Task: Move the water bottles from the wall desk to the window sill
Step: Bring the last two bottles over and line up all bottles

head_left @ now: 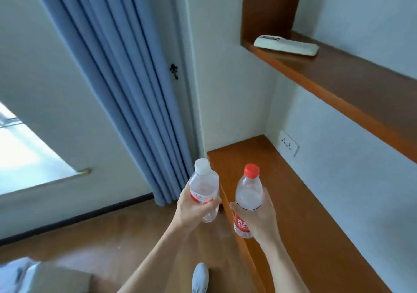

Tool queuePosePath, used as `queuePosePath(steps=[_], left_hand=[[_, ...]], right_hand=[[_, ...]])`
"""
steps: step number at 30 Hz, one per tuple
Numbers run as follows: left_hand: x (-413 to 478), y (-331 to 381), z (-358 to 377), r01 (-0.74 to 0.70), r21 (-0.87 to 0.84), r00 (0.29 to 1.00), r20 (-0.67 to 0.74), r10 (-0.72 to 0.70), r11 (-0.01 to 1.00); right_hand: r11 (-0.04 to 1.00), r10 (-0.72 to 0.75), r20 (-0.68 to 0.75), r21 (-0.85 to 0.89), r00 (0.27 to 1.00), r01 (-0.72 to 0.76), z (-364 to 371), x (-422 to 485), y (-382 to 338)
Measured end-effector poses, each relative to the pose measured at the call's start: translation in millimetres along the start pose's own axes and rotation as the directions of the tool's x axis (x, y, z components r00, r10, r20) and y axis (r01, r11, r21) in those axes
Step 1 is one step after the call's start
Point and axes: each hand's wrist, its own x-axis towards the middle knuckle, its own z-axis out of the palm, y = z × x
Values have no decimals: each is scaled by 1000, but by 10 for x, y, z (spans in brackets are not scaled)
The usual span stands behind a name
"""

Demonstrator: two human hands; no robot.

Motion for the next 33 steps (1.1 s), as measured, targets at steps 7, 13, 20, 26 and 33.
queuePosePath(steps=[7, 13, 20, 26, 33], left_hand=[[-549, -65, -1208, 85, -12, 910, -405, -83, 996], [-997, -124, -2083, 125, -23, 765, -635, -111, 992], [-1164, -307, -3076, 178, -28, 589, -798, -130, 984], [-936, -481, -4182, 174, -32, 516, -848, -119, 984], [-752, -551, -5388, 187, -29, 455, -883, -113, 982]], right_hand=[[989, -139, 379, 12, 915, 146, 1224, -85, -441], [968, -204, 596, 4, 777, 251, 2240, -283, -722], [945, -241, 687, 6, 686, 326, 3428, -355, -938], [919, -271, 716, -7, 644, 395, 4668, -217, -1299], [908, -290, 739, 12, 608, 419, 5948, -178, -1745]])
